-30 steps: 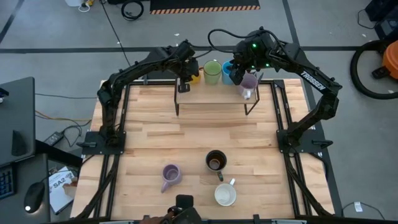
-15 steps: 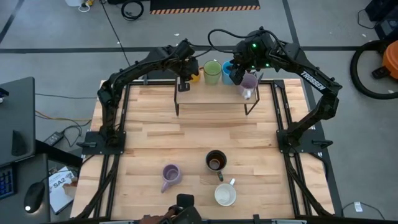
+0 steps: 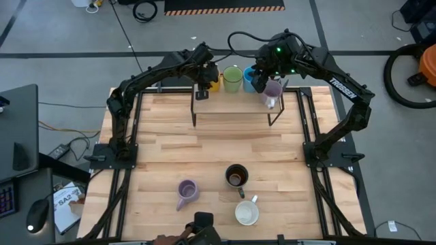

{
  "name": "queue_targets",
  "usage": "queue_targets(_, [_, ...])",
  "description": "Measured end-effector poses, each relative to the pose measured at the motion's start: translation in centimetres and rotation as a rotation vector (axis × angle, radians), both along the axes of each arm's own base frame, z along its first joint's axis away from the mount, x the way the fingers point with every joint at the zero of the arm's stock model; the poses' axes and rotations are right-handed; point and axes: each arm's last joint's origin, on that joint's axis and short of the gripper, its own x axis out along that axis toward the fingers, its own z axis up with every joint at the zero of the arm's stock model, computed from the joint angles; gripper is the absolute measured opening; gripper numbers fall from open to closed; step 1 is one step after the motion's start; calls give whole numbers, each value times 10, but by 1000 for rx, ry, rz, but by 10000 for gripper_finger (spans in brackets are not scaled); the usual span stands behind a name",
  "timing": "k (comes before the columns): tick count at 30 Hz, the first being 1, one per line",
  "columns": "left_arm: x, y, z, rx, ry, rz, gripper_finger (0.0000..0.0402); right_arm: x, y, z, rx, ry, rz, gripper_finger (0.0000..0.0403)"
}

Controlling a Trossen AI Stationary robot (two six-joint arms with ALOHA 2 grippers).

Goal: Place coffee mugs
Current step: Put the yellow mug on the shelf, then put the purple mug on the shelf

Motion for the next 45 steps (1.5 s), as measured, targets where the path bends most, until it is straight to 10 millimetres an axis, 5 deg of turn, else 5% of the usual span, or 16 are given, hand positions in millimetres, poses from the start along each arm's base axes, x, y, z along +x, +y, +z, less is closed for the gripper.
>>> queue_targets(30, [-3,0,18,-125,-180,63,106,0,0,0,-5,3,4,151])
queue_targets(41, [-28,-17,73,-4,-336,60,105,0,3,-2,-2,29,70,151])
queue_targets(45, [-38,-36,88,-153,-394,39,105,2,7,-2,-17,37,121,151])
